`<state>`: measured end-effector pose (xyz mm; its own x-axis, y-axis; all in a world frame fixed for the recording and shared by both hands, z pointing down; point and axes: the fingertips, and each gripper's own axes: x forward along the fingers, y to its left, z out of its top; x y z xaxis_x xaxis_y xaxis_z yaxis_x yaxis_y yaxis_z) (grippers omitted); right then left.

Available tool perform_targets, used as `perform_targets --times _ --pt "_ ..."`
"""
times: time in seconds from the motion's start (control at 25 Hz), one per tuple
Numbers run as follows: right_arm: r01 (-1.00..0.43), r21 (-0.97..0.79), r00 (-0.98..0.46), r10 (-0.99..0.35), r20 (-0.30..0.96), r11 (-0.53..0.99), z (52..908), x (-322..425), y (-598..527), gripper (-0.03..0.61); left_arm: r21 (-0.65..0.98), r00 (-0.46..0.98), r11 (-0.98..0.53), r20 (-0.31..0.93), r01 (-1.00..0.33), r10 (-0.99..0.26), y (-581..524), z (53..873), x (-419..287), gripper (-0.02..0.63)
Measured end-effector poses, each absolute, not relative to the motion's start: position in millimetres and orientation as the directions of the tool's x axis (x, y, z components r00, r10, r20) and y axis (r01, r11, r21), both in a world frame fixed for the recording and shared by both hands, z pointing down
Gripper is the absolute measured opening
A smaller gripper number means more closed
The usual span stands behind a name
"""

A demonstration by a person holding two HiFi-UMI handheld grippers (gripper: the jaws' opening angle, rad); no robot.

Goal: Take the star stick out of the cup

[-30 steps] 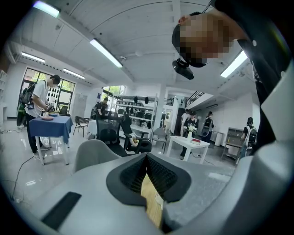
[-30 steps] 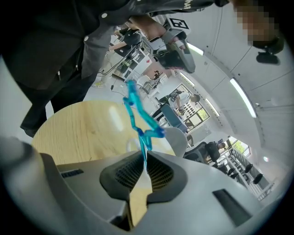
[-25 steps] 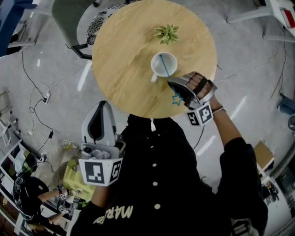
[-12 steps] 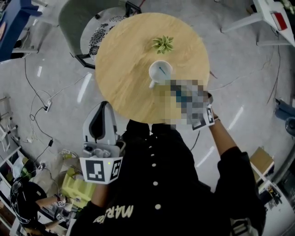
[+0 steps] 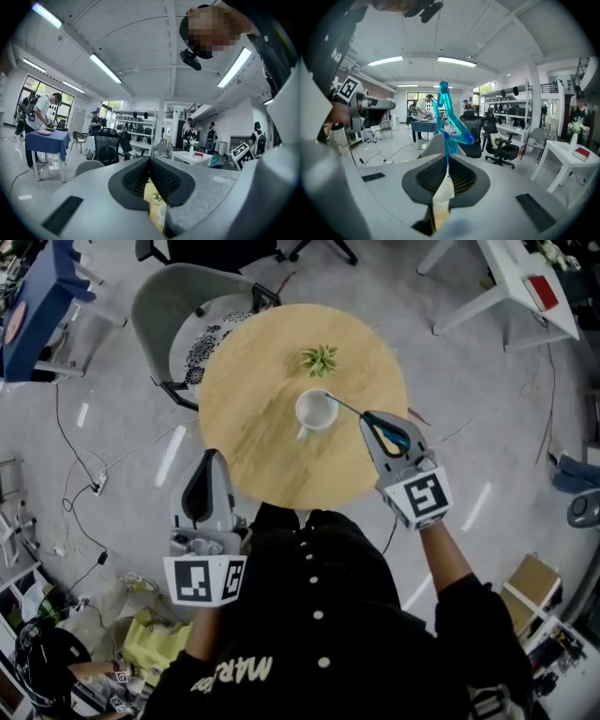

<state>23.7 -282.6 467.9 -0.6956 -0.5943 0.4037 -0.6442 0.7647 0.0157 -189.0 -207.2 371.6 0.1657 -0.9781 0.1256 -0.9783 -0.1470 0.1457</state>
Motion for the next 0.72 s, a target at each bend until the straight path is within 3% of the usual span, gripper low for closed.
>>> perform_targets --times 0.28,0.72 --pt "-0.707 -0.035 -0.693 -0.683 0.230 0.706 385.1 49.1 -281.6 0.020 0.129 0.161 -0.153 0.054 -0.980 -0.985 -203.4 341.8 -191.9 0.003" --pt "-0.800 -0.020 -0.599 -0.796 0.088 0.600 300.5 90.2 -265.1 0.020 0.096 0.153 -0.156 -0.040 -0.983 -0.987 -201.9 298.2 -195.5 0.003"
